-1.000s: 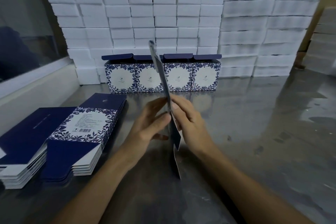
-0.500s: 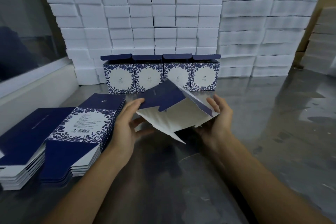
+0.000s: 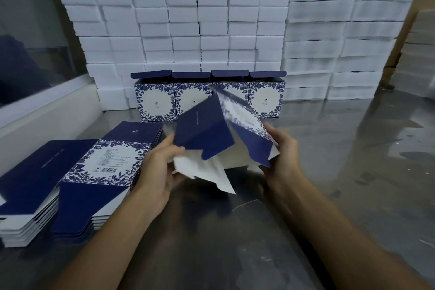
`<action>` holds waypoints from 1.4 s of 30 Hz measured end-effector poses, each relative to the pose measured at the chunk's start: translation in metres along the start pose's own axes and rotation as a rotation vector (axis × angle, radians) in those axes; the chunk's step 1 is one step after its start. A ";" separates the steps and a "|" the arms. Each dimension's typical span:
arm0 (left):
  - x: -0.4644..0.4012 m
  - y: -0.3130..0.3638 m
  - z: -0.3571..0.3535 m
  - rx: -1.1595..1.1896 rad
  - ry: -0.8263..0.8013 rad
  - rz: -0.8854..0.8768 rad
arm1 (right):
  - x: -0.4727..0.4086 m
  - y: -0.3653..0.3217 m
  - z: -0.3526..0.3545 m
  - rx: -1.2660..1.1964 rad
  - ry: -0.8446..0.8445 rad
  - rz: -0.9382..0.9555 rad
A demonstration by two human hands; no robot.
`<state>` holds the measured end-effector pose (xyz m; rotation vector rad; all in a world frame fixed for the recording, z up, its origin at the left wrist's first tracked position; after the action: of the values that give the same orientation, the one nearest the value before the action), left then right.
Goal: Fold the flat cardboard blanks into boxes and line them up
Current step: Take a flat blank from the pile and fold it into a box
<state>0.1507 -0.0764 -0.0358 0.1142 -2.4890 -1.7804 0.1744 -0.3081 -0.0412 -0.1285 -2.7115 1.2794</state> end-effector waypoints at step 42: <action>0.028 0.051 0.002 -0.506 0.251 -0.652 | 0.012 -0.032 -0.019 -0.009 -0.157 0.251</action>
<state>0.1224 -0.0615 0.0124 1.1323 -1.8652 -2.3686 0.1655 -0.3119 -0.0035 -0.3971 -2.9082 1.3963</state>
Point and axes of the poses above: each hand's wrist, its own x-axis away from the middle knuckle, its own z-axis out of the back of the hand, y = z × x, the point moved 8 cm from there along -x, towards the middle knuckle, and after that the axes turned 2 degrees about -x, right-handed, at the moved point
